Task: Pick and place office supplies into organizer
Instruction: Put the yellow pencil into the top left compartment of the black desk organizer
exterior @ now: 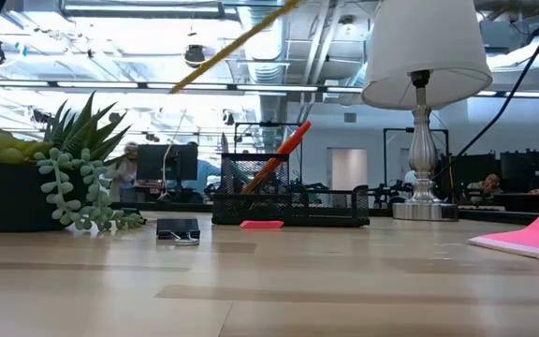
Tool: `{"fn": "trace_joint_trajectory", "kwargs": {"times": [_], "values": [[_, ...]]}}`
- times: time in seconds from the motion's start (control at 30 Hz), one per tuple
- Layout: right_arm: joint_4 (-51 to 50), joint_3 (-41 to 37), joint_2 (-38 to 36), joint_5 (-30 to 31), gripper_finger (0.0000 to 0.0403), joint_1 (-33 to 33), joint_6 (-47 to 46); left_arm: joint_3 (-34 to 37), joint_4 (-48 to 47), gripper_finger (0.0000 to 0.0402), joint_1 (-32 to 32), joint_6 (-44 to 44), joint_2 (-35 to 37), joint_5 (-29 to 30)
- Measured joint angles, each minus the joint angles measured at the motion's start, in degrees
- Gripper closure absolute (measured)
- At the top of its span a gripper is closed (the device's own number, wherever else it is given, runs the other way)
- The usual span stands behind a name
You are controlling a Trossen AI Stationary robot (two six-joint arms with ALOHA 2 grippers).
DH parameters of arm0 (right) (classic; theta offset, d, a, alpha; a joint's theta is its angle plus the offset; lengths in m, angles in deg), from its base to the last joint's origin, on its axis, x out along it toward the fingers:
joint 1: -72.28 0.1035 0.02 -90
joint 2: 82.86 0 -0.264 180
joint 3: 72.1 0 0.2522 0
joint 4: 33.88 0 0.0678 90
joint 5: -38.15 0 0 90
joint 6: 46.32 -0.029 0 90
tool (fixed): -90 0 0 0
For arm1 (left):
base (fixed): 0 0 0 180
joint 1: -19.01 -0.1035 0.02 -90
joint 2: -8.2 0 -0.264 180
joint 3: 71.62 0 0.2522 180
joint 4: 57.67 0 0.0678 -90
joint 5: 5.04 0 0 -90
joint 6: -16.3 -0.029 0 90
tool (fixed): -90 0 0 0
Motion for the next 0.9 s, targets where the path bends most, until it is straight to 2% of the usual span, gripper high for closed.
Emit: {"fn": "trace_joint_trajectory", "kwargs": {"times": [0.13, 0.27, 0.4, 0.57, 0.73, 0.83, 0.9], "values": [[-0.02, -0.01, 0.0, 0.0, 0.0255, 0.0, 0.1, -3.75, 0.33, 0.0401, -0.97, -1.4, 0.02, 8.56], [-0.04, -0.02, 0.0, 0.0, 0.0255, 0.02, 2.57, -5.98, 0.5, 0.0401, -3.41, -1.28, 0.08, 13.7], [-0.03, -0.02, 0.0, 0.04, 0.0255, 0.02, 2.97, -5.96, -4.33, 0.0401, -6.04, -0.74, 0.1, 22.55], [1.85, -2.67, -0.02, 0.0, 0.0255, 0.02, 2.97, -5.94, -12.36, 0.0401, -9.81, 4.66, 1.06, 21.94], [2.45, -7.63, -0.02, -0.04, 0.0255, 0.39, 2.97, -5.94, -9.23, 0.0401, -12.18, -0.4, 6.56, 22.17], [3.43, -10.33, -0.02, 0.08, 0.0255, 0.37, 2.3, -5.94, -6.06, 0.0401, -13.81, -3.9, 11.61, 18.36], [5.49, -11.49, -0.02, 0.15, 0.0255, 0.35, 1.62, -5.94, -4.26, 0.0401, -15.44, -5.98, 15.52, 12.93]]}}
